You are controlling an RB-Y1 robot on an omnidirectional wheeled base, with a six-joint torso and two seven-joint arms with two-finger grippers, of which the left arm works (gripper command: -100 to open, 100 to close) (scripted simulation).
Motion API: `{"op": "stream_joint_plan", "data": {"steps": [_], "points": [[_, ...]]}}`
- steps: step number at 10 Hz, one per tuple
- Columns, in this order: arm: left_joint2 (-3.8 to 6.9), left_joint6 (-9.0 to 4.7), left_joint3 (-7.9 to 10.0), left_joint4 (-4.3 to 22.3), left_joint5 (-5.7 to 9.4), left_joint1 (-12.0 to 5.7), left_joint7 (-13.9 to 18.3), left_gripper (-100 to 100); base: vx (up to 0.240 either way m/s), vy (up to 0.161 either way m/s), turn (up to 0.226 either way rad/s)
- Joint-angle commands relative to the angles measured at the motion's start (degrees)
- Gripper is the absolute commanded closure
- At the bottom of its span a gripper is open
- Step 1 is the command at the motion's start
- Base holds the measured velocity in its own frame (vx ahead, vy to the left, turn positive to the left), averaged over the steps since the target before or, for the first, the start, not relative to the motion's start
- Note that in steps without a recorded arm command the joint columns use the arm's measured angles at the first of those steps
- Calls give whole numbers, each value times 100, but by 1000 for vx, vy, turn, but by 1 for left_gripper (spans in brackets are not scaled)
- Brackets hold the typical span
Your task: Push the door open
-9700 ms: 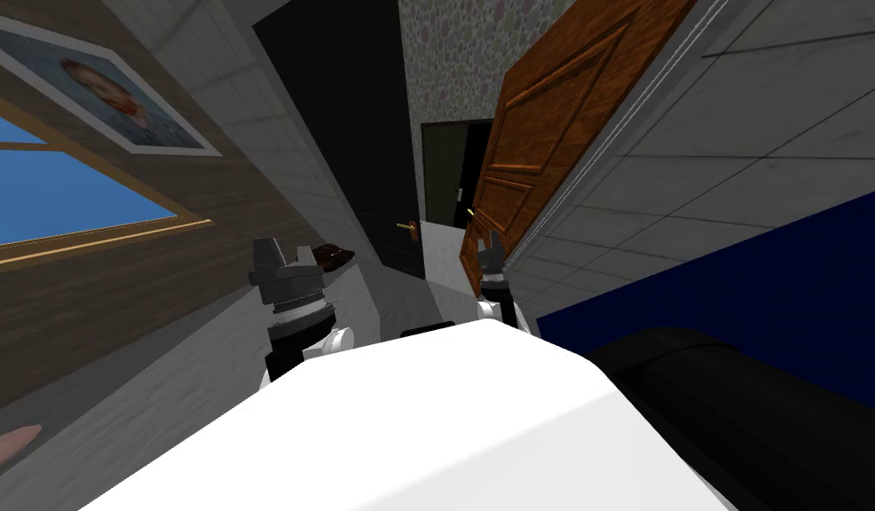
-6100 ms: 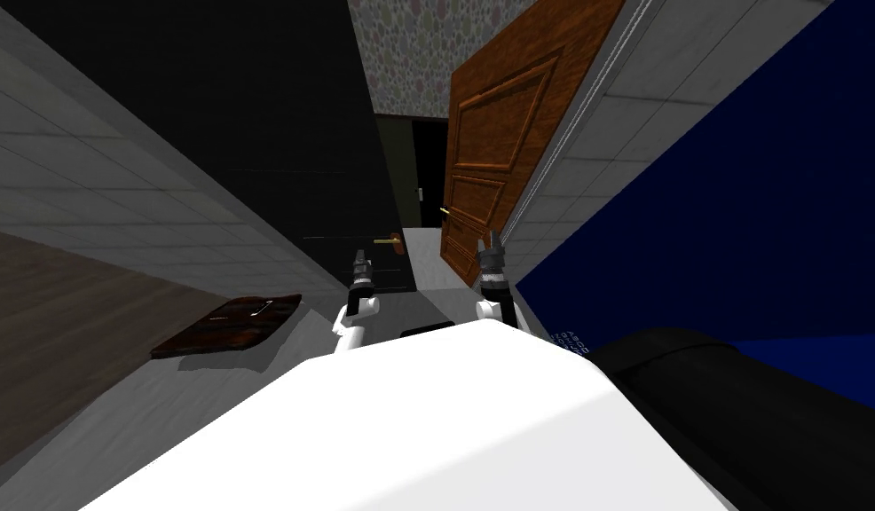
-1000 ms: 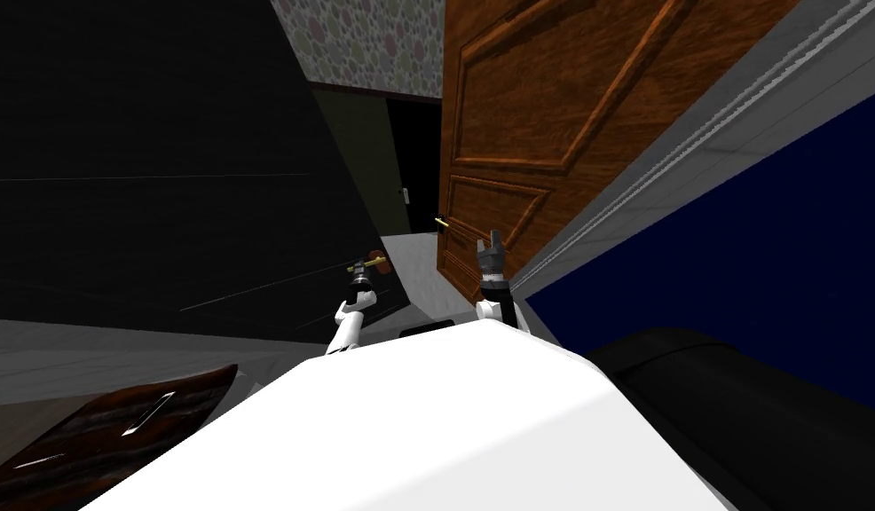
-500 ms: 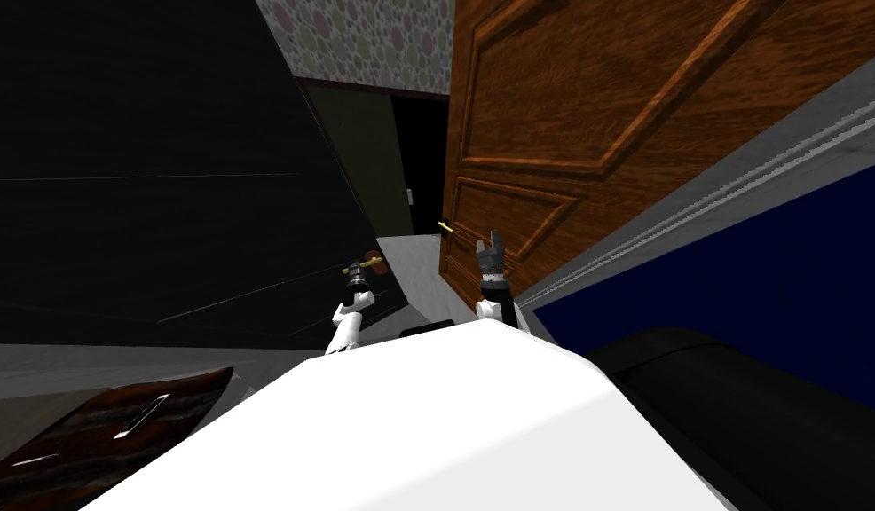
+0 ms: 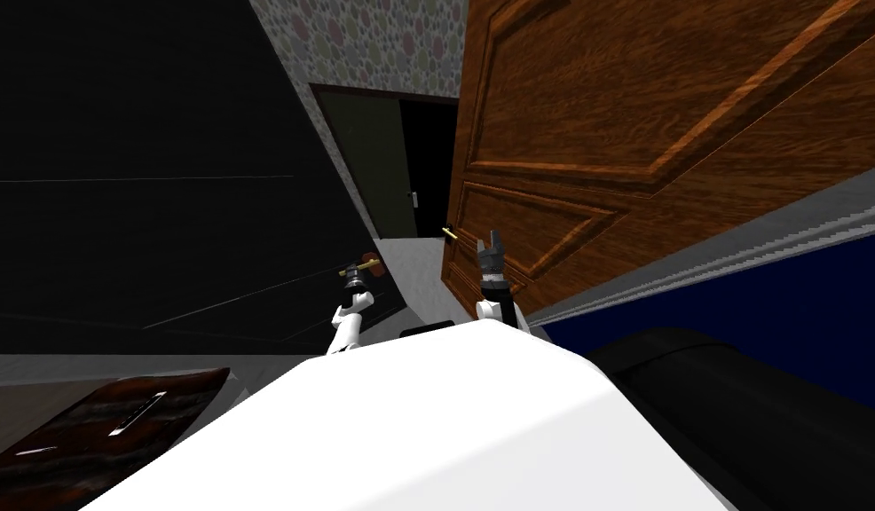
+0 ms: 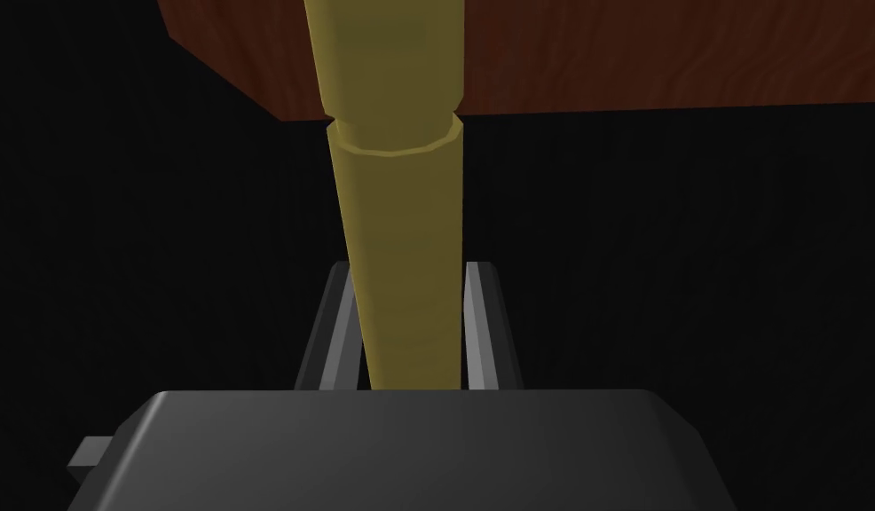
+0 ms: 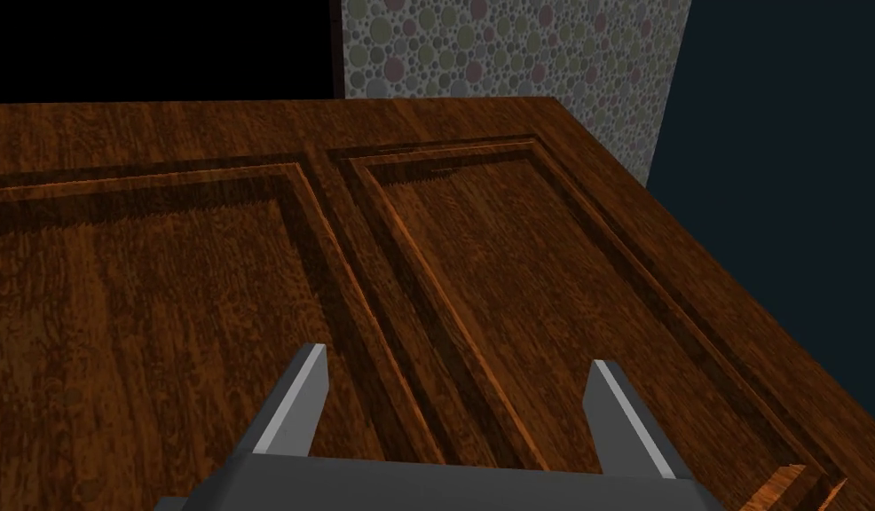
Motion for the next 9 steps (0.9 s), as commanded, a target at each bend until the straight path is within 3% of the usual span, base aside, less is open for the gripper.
{"op": "stream_joint_plan", "data": {"steps": [1,4,5,6,9], "points": [[-48,-7,90,-83,13,-18,-33,100,181,-38,69],[-243,-5,248,-94,40,-21,-90,100,187,-61,85],[-181,9,255,-91,41,13,-82,100,76,-20,58],[-51,-114,387,95,155,-143,-287,100,90,11,113],[18,-260,523,339,289,-340,-539,100,121,14,58]]}}
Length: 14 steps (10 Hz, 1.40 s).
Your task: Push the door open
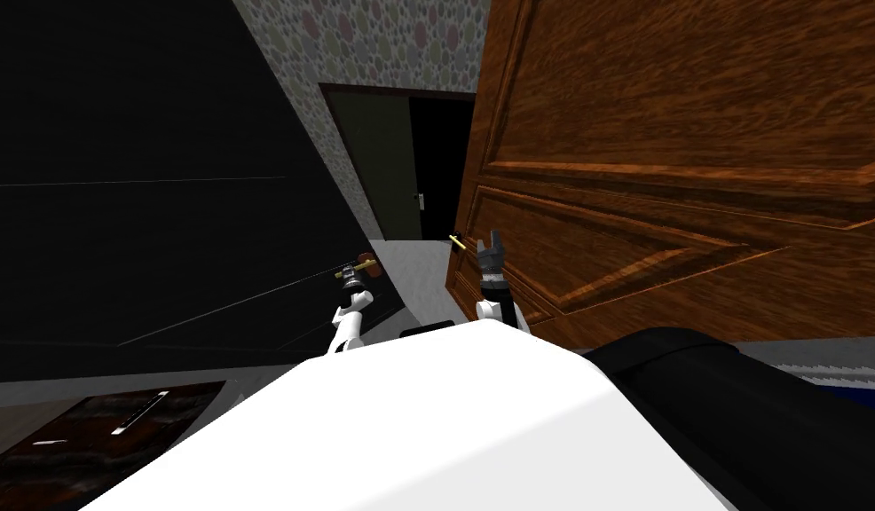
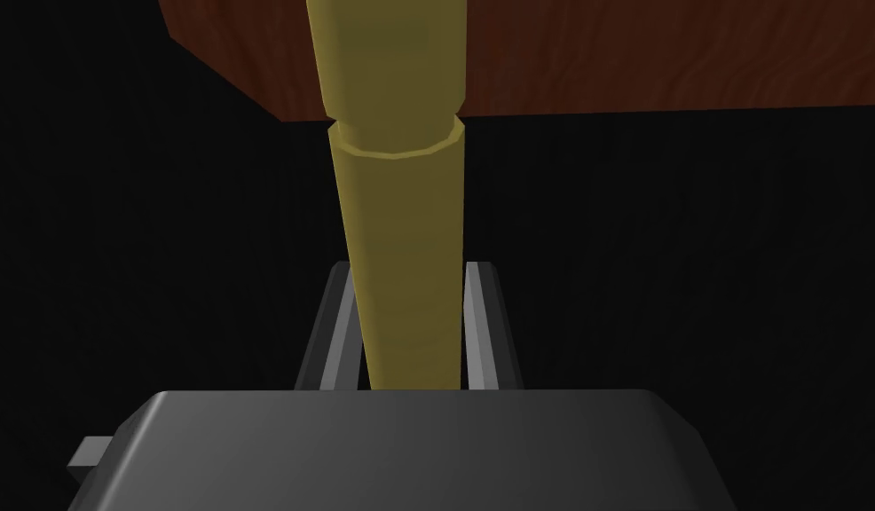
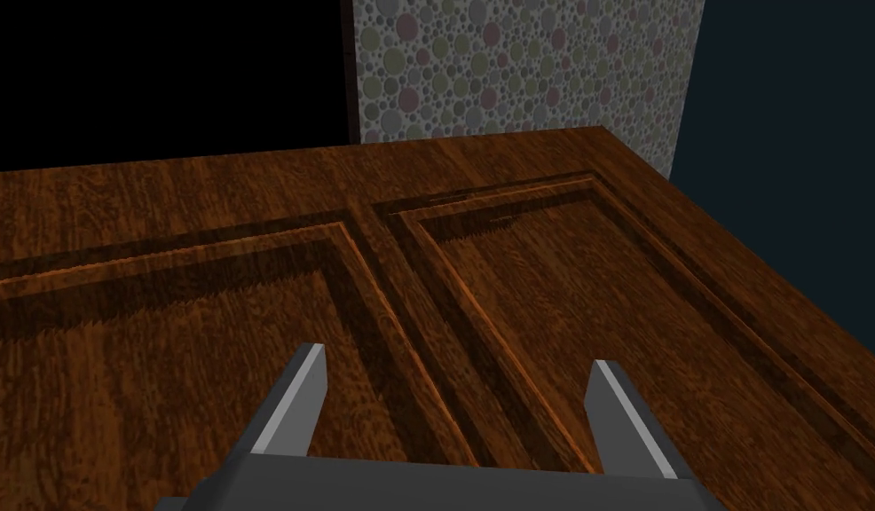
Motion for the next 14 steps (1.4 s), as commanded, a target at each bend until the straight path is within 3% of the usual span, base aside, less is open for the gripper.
{"op": "stream_joint_plan", "data": {"steps": [1,5,7,11,13,14], "points": [[78,-141,111,108,77,-154,-179,100,144,18,76],[39,-360,314,474,278,-450,-558,100,130,18,70],[-47,-486,431,683,393,-619,-775,100,125,4,97],[-358,-714,643,1064,602,-928,-1169,100,136,-24,93],[-312,-696,679,1012,604,-870,-1170,100,42,-13,31],[-143,-795,858,1050,681,-916,-1310,100,83,51,-35]]}}
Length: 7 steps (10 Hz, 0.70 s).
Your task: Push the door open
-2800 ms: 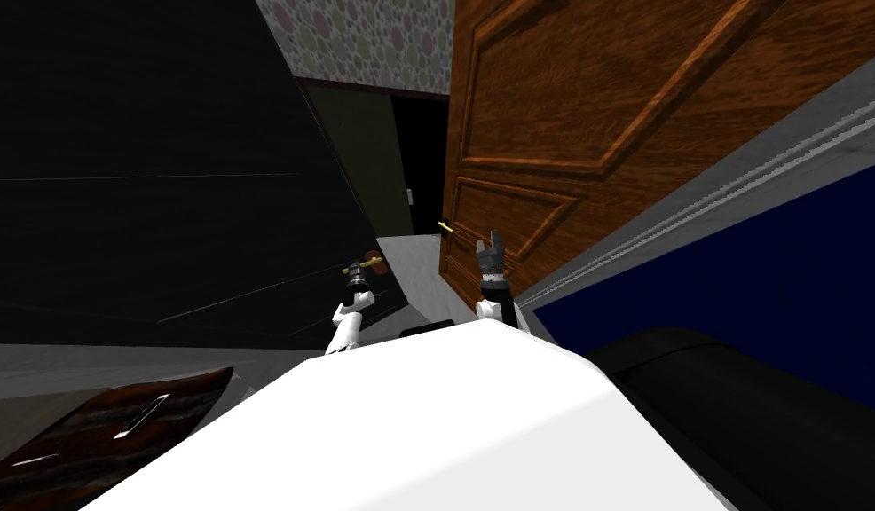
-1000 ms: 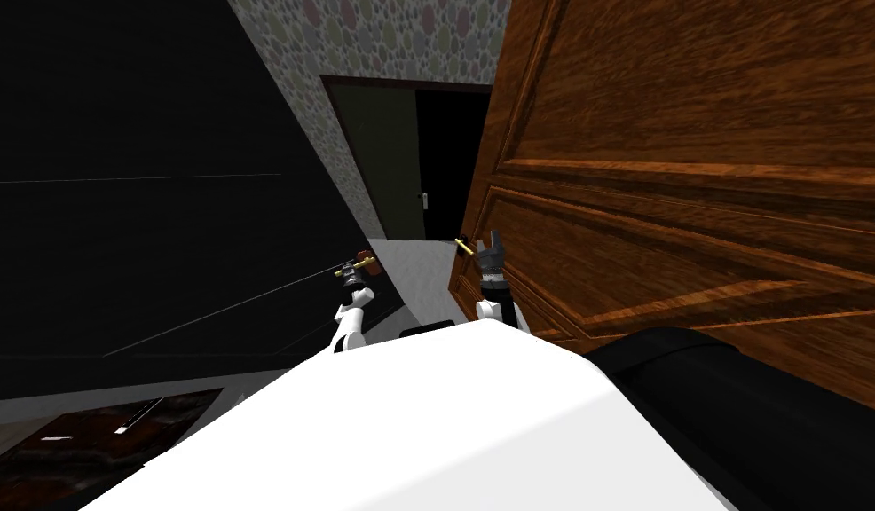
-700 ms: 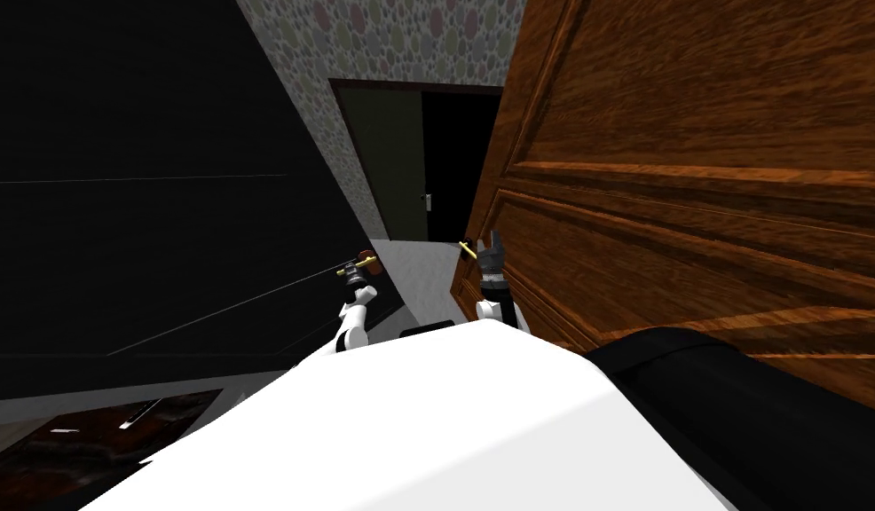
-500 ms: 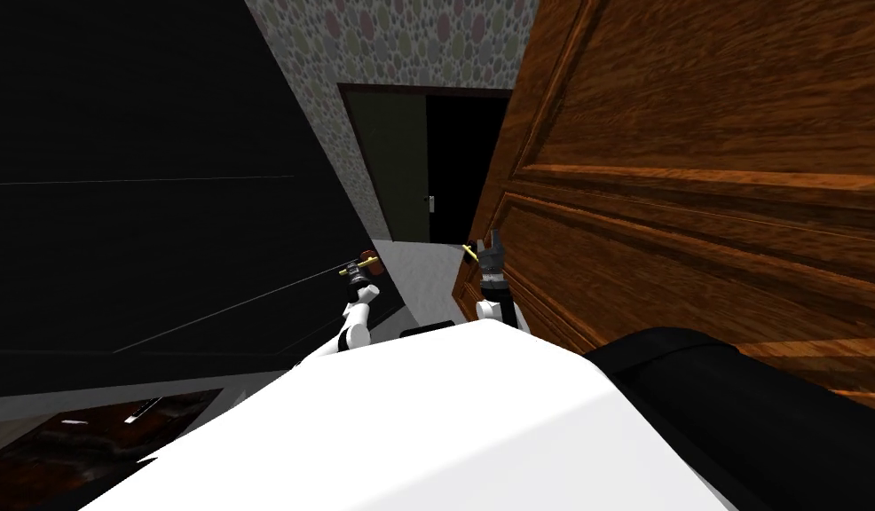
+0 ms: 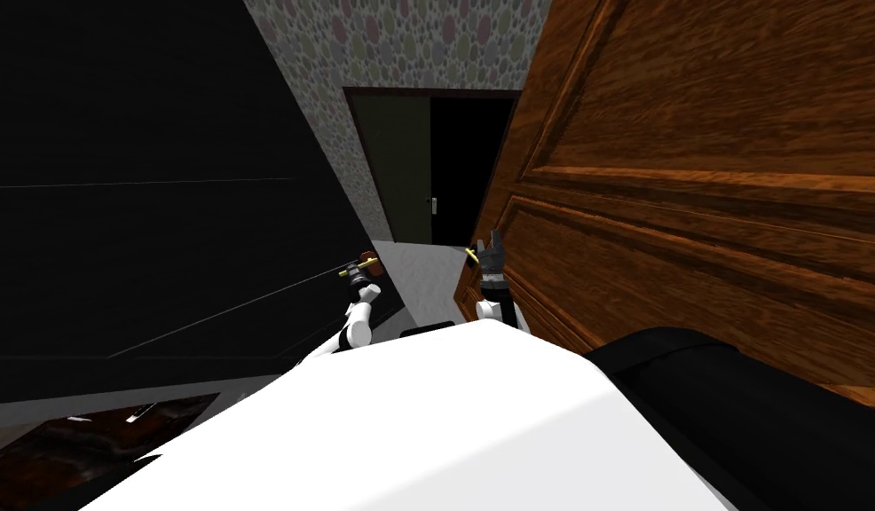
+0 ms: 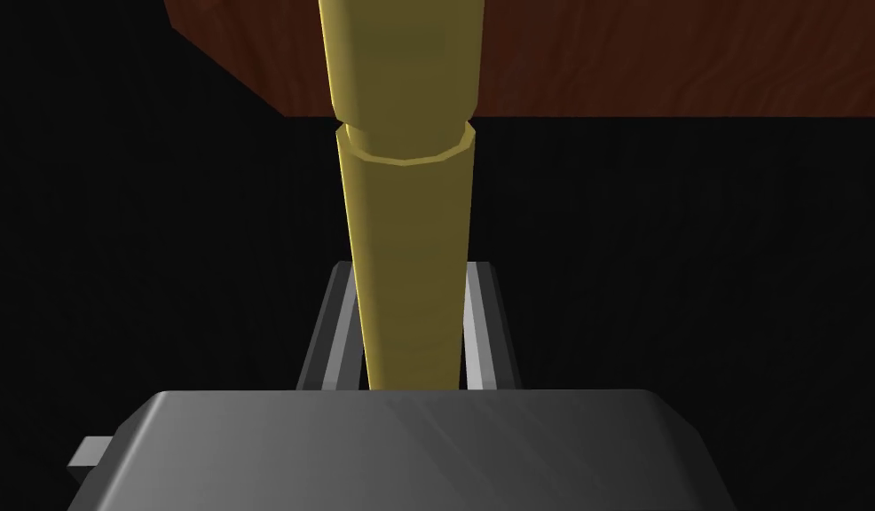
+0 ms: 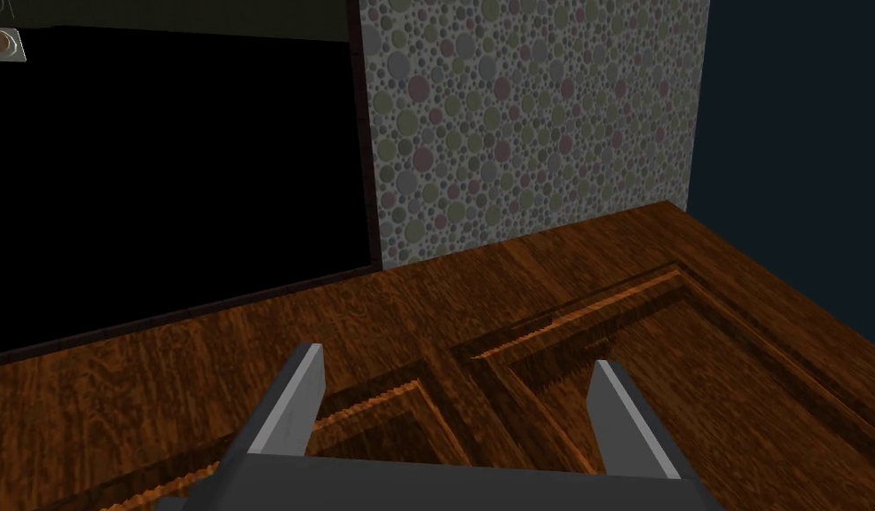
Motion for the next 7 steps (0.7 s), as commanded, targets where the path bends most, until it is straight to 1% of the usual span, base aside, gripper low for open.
{"op": "stream_joint_plan", "data": {"steps": [1,2,3,4,6,7], "points": [[181,-106,174,-6,74,-77,-151,100,152,64,-76],[181,-106,174,-6,74,-77,-151,100,109,46,5],[228,-157,285,8,121,-108,-241,100,108,26,-32],[228,-157,285,8,121,-108,-241,100,96,28,-14],[228,-157,285,8,121,-108,-241,100,22,14,2],[262,-242,467,31,200,-158,-390,100,80,9,-62]]}}
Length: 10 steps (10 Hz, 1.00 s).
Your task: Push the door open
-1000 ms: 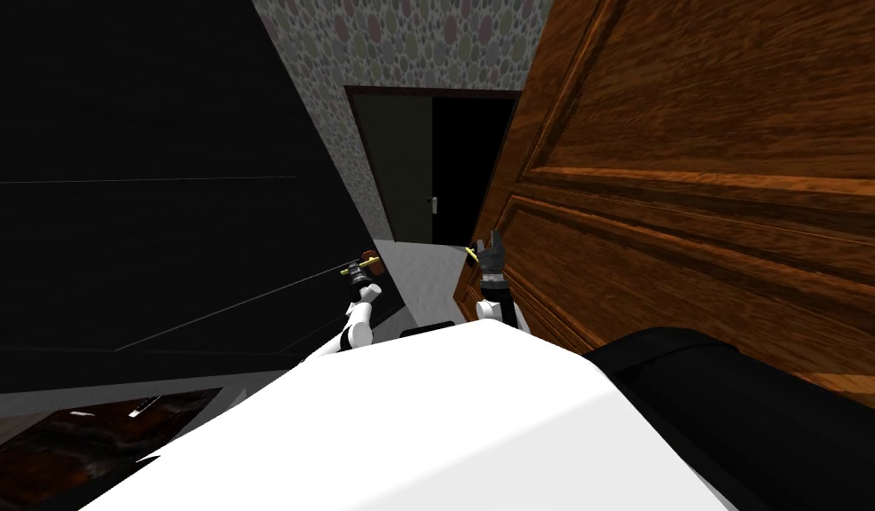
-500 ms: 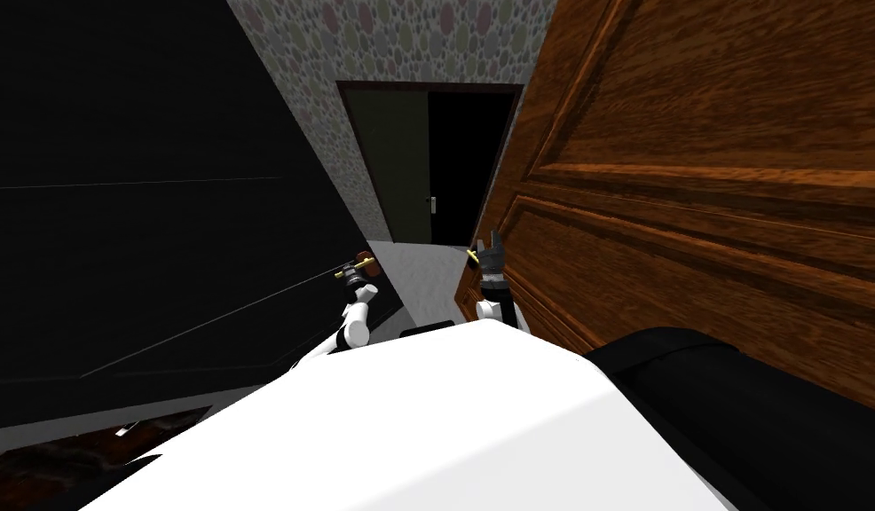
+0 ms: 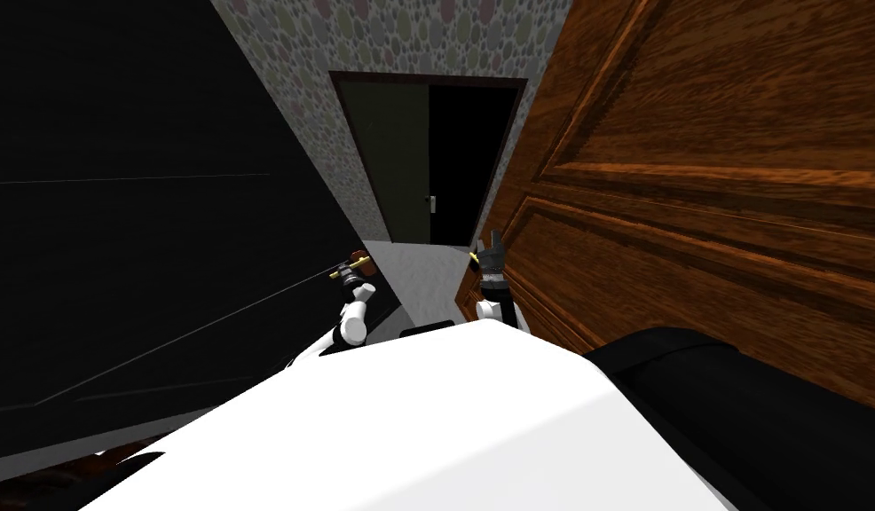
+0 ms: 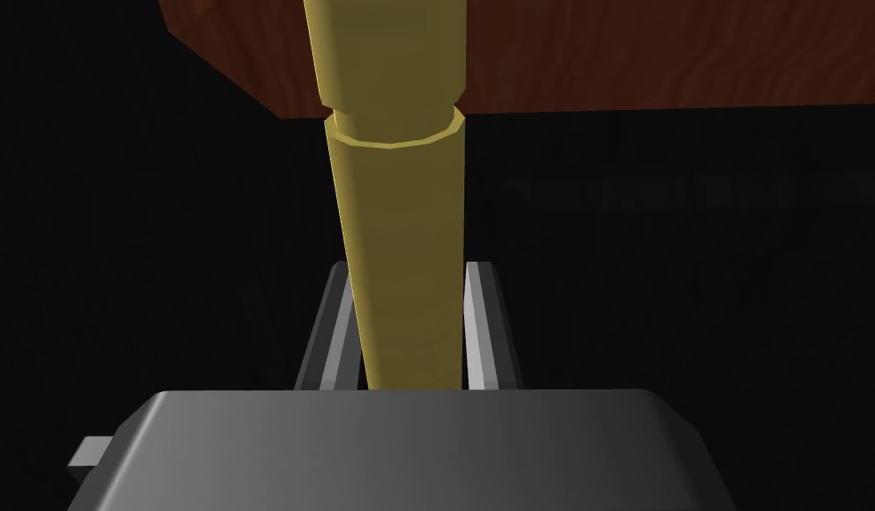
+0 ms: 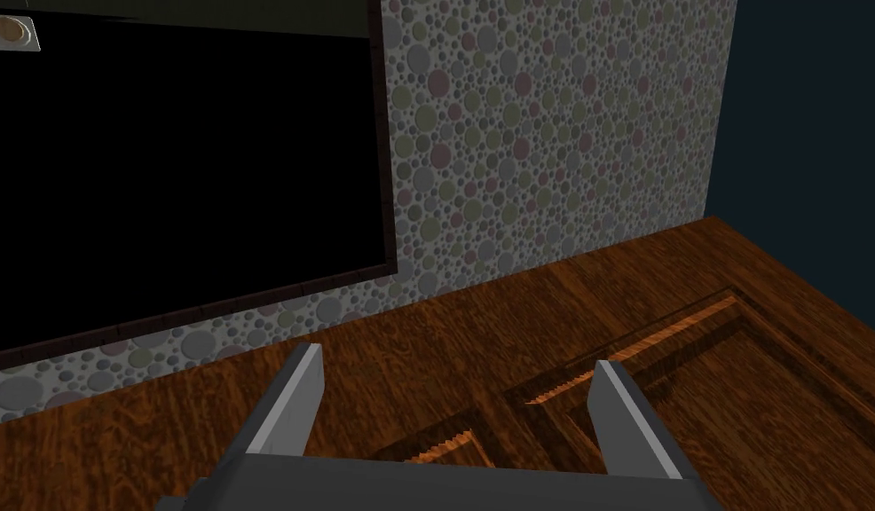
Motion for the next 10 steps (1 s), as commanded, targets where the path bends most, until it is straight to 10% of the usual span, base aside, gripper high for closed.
{"op": "stream_joint_plan", "data": {"steps": [1,5,10], "points": [[-14,28,125,-248,39,34,-131,100,102,15,-24],[-14,28,125,-248,39,34,-131,100,14,4,4],[-193,-213,643,-184,262,-110,-554,100,124,19,-28]]}}
